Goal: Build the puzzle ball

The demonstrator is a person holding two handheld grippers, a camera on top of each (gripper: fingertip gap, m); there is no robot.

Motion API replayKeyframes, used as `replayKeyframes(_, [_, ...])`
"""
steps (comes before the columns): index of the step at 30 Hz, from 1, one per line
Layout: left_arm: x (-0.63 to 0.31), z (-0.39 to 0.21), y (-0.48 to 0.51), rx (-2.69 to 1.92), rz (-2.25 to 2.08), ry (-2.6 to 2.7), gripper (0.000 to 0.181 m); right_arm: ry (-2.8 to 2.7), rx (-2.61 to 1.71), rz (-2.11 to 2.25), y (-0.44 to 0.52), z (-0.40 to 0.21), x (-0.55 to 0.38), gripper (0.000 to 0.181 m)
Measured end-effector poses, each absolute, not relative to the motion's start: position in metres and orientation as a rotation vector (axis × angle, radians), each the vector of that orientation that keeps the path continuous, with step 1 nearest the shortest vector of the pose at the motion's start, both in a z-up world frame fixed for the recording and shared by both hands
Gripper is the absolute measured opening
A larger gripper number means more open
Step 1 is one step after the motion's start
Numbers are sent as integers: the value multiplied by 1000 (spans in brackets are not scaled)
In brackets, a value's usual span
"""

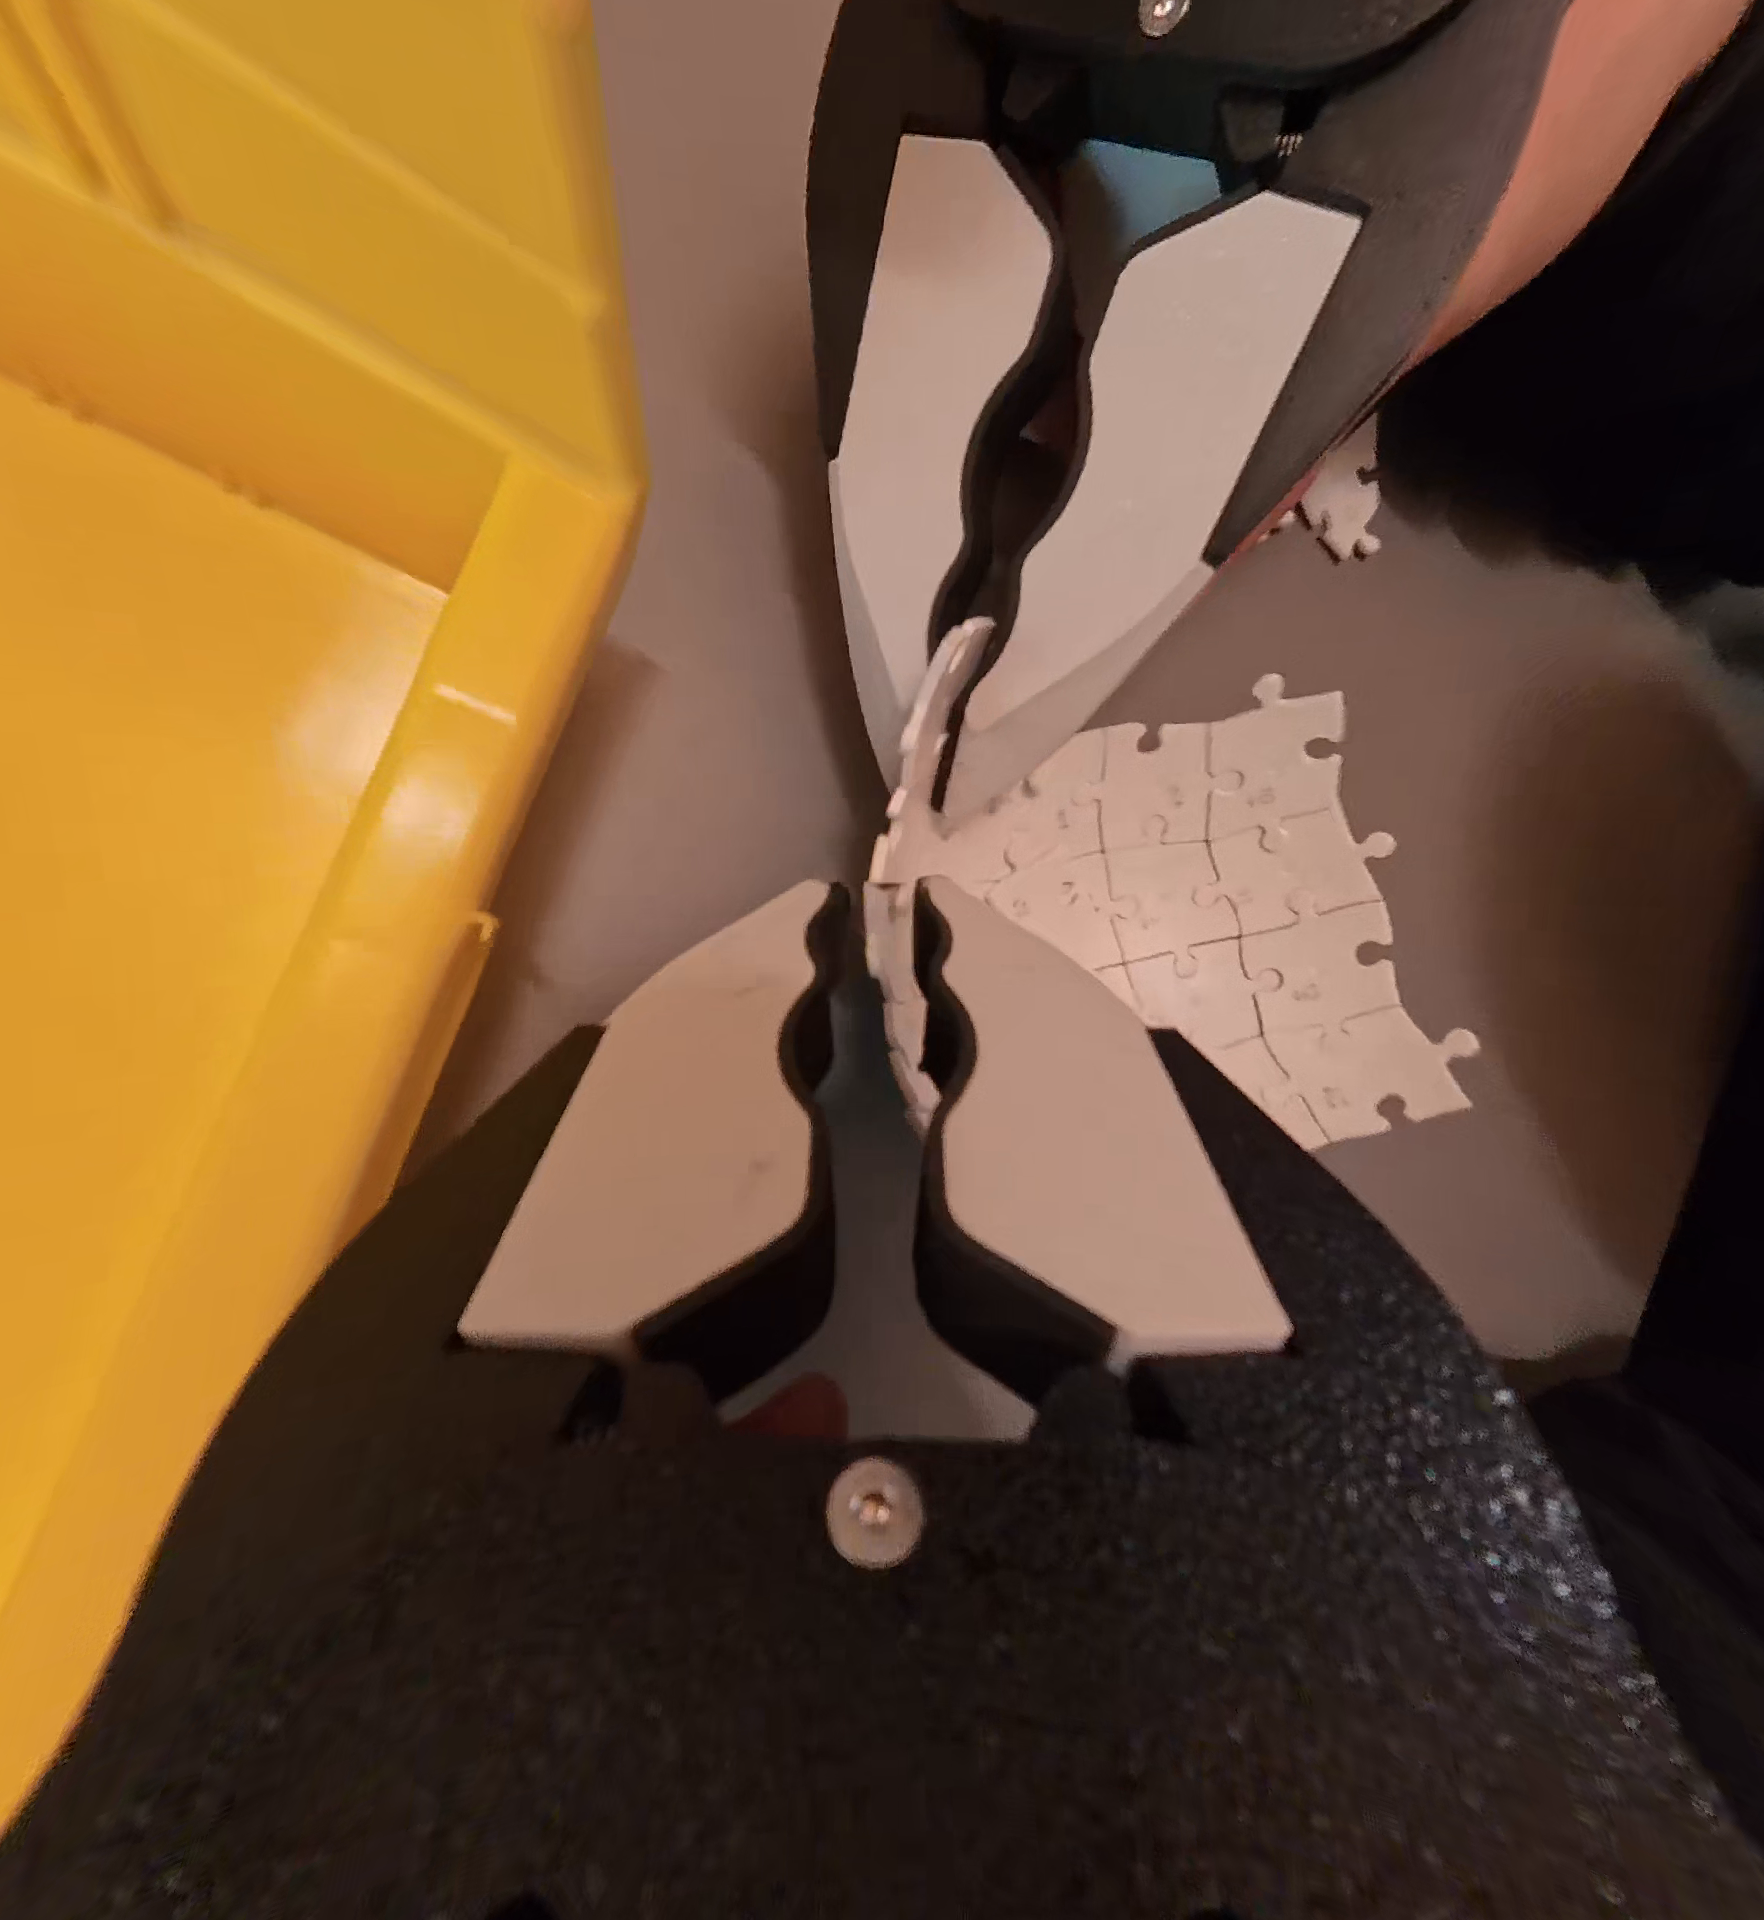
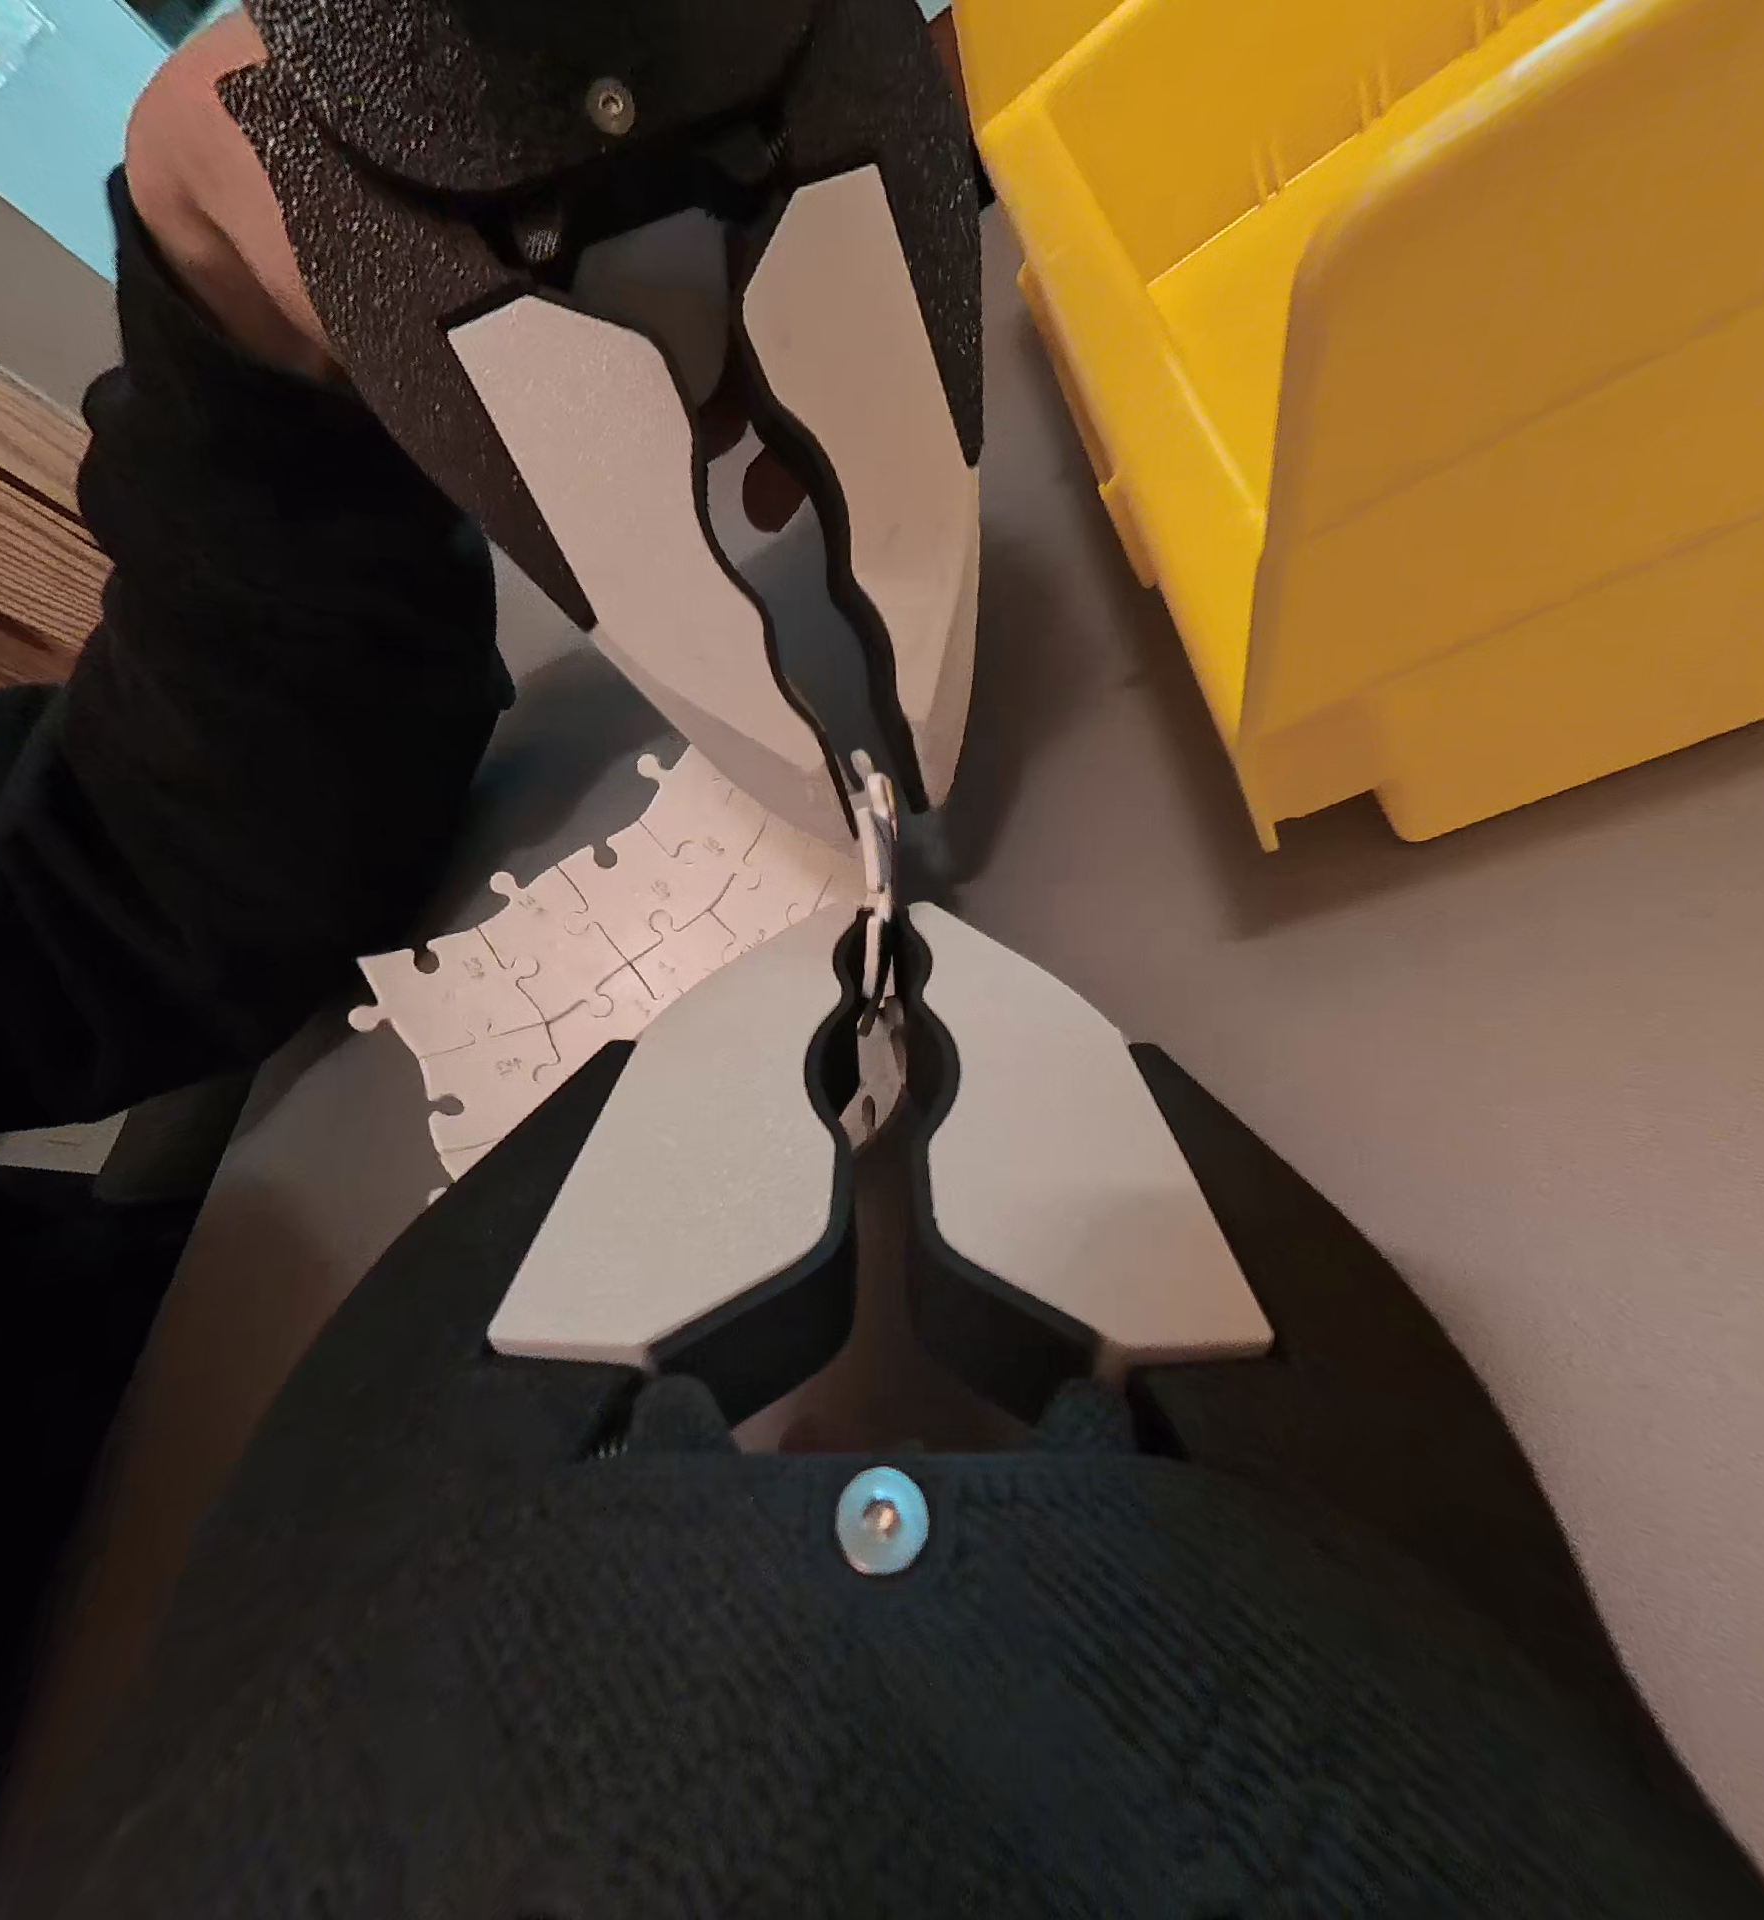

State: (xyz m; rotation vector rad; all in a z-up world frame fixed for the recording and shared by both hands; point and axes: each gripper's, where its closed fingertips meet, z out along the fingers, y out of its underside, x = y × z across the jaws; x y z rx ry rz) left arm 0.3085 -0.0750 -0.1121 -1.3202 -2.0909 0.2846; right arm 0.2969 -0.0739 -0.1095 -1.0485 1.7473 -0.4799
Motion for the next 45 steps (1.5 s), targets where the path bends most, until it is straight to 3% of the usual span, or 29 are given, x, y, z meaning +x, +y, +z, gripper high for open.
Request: replayKeyframes(45, [307,-116,-79,-919,135,-2020,4,1766,-762,-426,-86,-107,296,3])
